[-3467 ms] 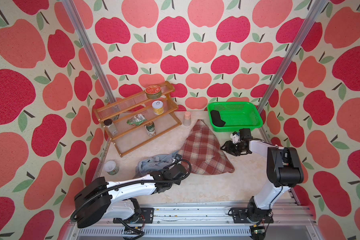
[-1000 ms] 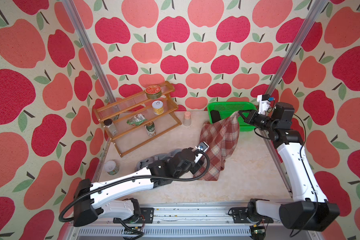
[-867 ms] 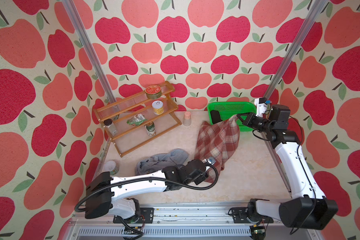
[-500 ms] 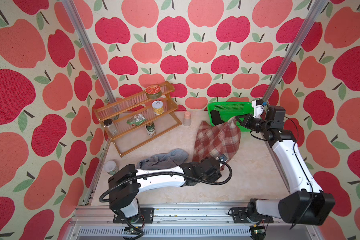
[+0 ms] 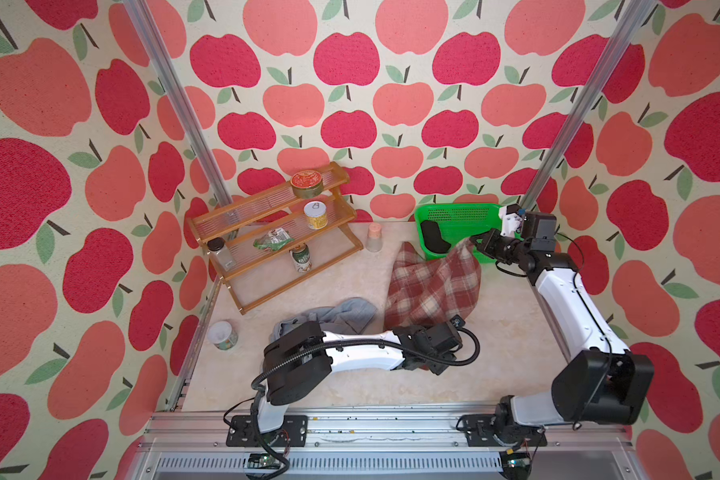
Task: Roll up the skirts
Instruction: Flatten out the skirt at the center of the board.
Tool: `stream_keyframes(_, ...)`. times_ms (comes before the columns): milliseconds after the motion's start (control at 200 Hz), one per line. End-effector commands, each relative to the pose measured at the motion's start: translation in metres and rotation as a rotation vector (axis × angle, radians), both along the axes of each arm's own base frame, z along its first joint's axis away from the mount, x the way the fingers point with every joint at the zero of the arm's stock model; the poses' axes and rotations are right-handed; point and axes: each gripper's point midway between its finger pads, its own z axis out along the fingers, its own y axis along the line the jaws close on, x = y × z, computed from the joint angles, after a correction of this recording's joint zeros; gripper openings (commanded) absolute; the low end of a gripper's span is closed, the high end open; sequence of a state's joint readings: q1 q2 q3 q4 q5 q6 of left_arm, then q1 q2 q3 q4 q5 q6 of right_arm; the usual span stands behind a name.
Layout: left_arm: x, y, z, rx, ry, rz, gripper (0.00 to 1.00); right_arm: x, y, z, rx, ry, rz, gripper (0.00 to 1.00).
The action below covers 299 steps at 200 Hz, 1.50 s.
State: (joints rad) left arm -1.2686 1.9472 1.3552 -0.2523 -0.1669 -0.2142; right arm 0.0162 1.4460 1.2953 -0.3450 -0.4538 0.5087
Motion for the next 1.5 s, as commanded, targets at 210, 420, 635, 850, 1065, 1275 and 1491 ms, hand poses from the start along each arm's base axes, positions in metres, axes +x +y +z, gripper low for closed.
stream_keyframes(210, -0.013, 0.015, -0.041, 0.108, 0.112, 0.078, 0.59, 0.010, -0.003, 0.007, 0.025, -0.033, -0.012, 0.00)
stream_keyframes(420, -0.014, 0.008, -0.058, 0.131, 0.145, 0.079, 0.54, 0.008, -0.006, 0.008, 0.021, -0.037, -0.020, 0.00)
stream_keyframes(635, 0.000, 0.021, -0.058, 0.194, 0.069, 0.139, 0.05, 0.007, -0.009, 0.011, 0.023, -0.044, -0.026, 0.00)
stream_keyframes(850, 0.009, 0.039, 0.024, 0.064, -0.068, 0.133, 0.01, 0.009, -0.017, 0.023, 0.049, -0.062, -0.036, 0.00)
stream_keyframes(1065, -0.014, 0.054, 0.109, -0.097, -0.103, -0.038, 0.04, 0.005, -0.020, 0.049, 0.058, -0.109, -0.019, 0.00)
stream_keyframes(1275, -0.037, 0.077, 0.179, -0.247, -0.156, -0.167, 0.06, -0.008, -0.037, 0.093, 0.066, -0.186, -0.055, 0.00)
stream_keyframes(1491, -0.039, 0.127, 0.244, -0.392, -0.331, -0.173, 0.09, -0.024, -0.012, 0.150, 0.155, -0.293, 0.084, 0.00)
